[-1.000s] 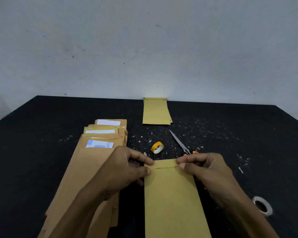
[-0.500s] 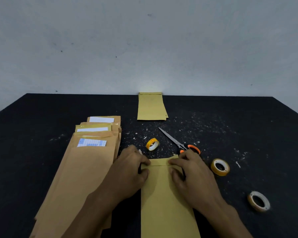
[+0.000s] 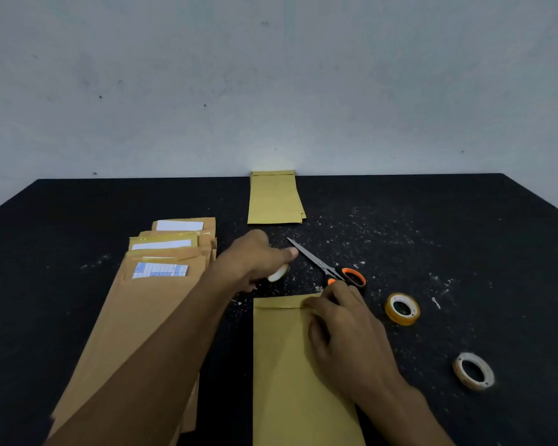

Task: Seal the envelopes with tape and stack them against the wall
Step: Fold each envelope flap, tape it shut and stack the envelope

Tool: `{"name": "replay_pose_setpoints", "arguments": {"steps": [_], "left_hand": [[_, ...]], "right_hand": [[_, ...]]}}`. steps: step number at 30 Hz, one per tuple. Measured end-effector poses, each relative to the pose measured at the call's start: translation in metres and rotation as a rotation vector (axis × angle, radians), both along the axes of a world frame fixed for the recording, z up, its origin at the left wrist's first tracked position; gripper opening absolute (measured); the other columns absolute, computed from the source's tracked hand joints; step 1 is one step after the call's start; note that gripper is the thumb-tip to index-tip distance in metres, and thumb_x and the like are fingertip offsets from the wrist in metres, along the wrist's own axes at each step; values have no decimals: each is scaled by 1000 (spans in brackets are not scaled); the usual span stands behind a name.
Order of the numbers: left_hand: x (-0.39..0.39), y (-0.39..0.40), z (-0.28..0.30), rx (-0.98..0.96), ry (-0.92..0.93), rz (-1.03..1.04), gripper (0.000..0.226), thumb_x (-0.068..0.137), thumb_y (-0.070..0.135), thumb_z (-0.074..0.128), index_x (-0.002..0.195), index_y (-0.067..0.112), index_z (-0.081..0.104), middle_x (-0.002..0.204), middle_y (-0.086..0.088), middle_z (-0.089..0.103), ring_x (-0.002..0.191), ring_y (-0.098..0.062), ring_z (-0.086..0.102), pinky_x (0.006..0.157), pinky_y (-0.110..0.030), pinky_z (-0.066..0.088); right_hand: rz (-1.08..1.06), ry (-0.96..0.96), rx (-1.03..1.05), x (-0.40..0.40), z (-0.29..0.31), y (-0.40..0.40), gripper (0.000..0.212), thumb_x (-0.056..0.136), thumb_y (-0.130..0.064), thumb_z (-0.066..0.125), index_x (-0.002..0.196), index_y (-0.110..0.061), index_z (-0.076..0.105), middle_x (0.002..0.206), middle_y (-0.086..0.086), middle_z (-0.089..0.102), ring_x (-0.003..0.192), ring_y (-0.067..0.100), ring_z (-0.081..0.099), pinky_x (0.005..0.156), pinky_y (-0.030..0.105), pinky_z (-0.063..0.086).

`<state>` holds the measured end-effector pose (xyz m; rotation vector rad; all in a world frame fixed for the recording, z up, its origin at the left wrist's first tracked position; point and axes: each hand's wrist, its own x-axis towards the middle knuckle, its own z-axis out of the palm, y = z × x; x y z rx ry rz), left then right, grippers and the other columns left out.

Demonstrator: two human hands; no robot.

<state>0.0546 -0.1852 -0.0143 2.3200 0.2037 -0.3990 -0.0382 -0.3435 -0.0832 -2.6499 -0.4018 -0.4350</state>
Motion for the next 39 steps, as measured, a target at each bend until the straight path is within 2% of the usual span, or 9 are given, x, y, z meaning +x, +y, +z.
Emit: {"name": "replay_pose_setpoints", "arguments": {"steps": [1, 4, 12, 16, 19, 23, 28, 31, 39], "left_hand": [[4, -3, 0, 2, 27, -6, 39, 94, 46, 62, 100, 8, 57, 112, -19, 63, 77, -21, 52, 52, -29, 42], [12, -11, 1, 0, 90, -3, 19, 95, 23, 63, 84, 10, 56, 83, -11, 58, 67, -18, 51, 50, -28, 43], [21, -13, 11, -34, 120, 88, 32, 92, 24, 69, 67, 8, 60, 50, -6, 54, 39, -14, 47, 36, -16, 38], [20, -8, 12, -86, 184, 118, 28, 92, 33, 69, 90, 4, 68, 65, -10, 64, 38, -12, 50, 34, -16, 37], [17, 0, 10, -204, 217, 172, 22, 90, 24, 70, 97, 3, 69, 72, -13, 70, 39, -12, 56, 37, -19, 42], [1, 15, 9, -450, 200, 211, 15, 88, 11, 68, 101, 4, 65, 89, -19, 75, 60, -18, 66, 49, -27, 55], [-33, 26, 12, -735, 165, 119, 26, 97, 3, 48, 114, 15, 64, 101, -16, 73, 83, -24, 65, 60, -36, 55], [-48, 28, 12, -802, 137, 70, 33, 97, 0, 45, 112, 14, 70, 104, -11, 73, 89, -23, 64, 69, -39, 53], [-65, 27, 16, -825, 22, 88, 31, 99, -1, 48, 110, 11, 73, 108, -3, 76, 94, -17, 66, 74, -39, 50]], "right_hand": [[-1, -1, 6, 0, 0, 0, 16, 88, -20, 63, 101, -21, 72, 94, -7, 47, 89, 11, 47, 55, 18, 32], [1, -7, 8, 0, -1, -1, 14, 89, -20, 62, 100, -21, 71, 93, -7, 47, 90, 13, 48, 56, 20, 30], [14, 13, 34, 0, 1, -2, 17, 91, -20, 59, 104, -22, 70, 97, -7, 46, 92, 11, 47, 60, 22, 34], [15, 22, 38, 0, 1, -3, 16, 91, -21, 60, 104, -22, 70, 97, -8, 45, 91, 9, 45, 60, 21, 34], [12, 18, 43, 0, 2, -3, 17, 90, -20, 62, 104, -23, 70, 97, -9, 46, 92, 8, 45, 62, 21, 36], [24, 41, 62, 0, 3, -3, 22, 91, -20, 61, 111, -23, 70, 100, -10, 48, 96, 7, 47, 67, 25, 48], [22, 50, 60, 0, 6, -3, 25, 93, -22, 61, 116, -25, 70, 103, -14, 46, 99, 2, 44, 71, 20, 45], [18, 78, 48, 0, 10, -2, 28, 95, -26, 58, 122, -27, 67, 106, -14, 44, 104, 3, 45, 73, 18, 39], [-7, 146, -41, -3, 28, -1, 39, 97, -37, 54, 136, -35, 53, 118, -13, 46, 116, 6, 45, 86, 24, 45]]}}
